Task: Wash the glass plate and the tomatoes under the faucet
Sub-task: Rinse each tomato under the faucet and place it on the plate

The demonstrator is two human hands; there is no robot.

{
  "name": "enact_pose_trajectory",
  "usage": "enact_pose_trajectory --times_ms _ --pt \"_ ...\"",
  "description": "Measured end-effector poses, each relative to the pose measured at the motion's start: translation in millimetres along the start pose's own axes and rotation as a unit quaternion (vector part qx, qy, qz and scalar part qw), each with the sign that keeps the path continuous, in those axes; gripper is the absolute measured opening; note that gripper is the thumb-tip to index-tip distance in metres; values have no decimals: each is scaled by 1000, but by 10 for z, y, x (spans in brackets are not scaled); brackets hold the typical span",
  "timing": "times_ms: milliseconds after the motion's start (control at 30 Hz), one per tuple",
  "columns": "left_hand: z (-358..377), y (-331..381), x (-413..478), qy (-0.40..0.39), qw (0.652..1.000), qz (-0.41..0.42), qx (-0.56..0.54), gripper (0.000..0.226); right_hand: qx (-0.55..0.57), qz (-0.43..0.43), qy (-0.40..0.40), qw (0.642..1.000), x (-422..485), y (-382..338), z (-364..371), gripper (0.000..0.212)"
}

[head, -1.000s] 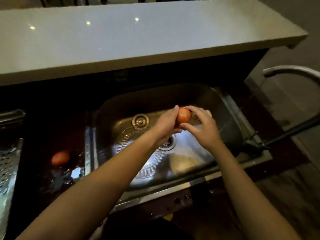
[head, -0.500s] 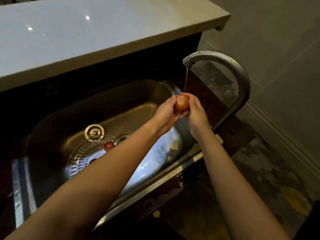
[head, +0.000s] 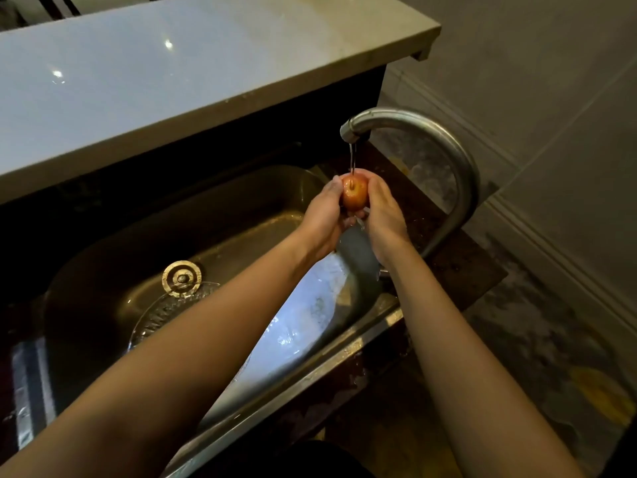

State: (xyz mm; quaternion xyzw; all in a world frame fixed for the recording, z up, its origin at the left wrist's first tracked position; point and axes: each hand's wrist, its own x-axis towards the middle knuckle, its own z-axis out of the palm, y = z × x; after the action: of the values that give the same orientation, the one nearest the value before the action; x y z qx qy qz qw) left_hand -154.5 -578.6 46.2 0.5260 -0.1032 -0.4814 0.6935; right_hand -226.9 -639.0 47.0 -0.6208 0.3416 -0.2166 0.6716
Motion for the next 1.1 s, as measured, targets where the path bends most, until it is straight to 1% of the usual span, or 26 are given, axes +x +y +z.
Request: enact_pose_trajectory --times_ms 67,133,200,267,333,400,467,500,567,600,633,667,733,767,800,867,900,933,967,1033,1067,1100 --pt "-7 5 33 -2 998 7 57 39 -26 1 0 1000 8 23 15 16" --pt "20 23 50 -1 993 2 122 46 -73 6 19 997 30 29 49 22" --pt "68 40 41 1 988 -9 154 50 -97 4 64 993 95 -4 78 27" --pt "101 55 58 1 989 -10 149 48 -115 -12 83 990 160 -51 88 29" --pt "96 116 82 -8 991 -20 130 47 -128 -28 49 990 163 -83 94 27" --pt "65 203 105 -27 993 -52 107 49 -129 -37 10 991 139 -59 104 25" --pt "65 221 98 -35 991 -69 107 44 -134 -42 22 990 146 -35 109 25" --pt "87 198 81 -33 989 -69 123 41 -110 -22 56 992 169 -44 107 28" --pt "157 130 64 -23 988 -60 142 40 -28 66 122 990 221 -91 99 34" --pt "181 106 63 -15 989 -60 131 40 -14 92 132 987 214 -109 100 36" --pt "190 115 63 -9 991 -64 114 37 -30 93 123 988 194 -124 110 37" --pt "178 149 62 -5 993 -68 94 36 -63 74 99 990 162 -128 129 37" --pt "120 235 67 -1 996 -62 60 38 -147 -1 50 988 87 -82 196 32" --pt "106 258 55 -2 997 -55 59 39 -167 -21 48 985 68 -68 218 29" --pt "115 259 32 -5 996 -52 70 38 -172 -10 64 983 87 -82 216 30" --pt "189 210 -5 -12 992 -51 111 34 -132 74 117 981 173 -182 159 35" --pt "231 193 -11 -11 991 -48 126 31 -101 102 130 981 214 -232 126 36" --pt "257 199 -18 -6 990 -46 133 29 -86 112 129 982 221 -265 112 36" --pt "260 226 -21 -2 991 -47 128 29 -103 105 119 982 210 -275 116 37" --pt "214 310 -9 -4 996 -51 72 34 -178 39 81 980 125 -237 172 36" --pt "193 337 -1 -4 998 -48 50 38 -192 2 64 979 77 -190 198 34" --pt "182 336 1 2 997 -41 58 39 -179 -14 59 982 42 -167 208 33"
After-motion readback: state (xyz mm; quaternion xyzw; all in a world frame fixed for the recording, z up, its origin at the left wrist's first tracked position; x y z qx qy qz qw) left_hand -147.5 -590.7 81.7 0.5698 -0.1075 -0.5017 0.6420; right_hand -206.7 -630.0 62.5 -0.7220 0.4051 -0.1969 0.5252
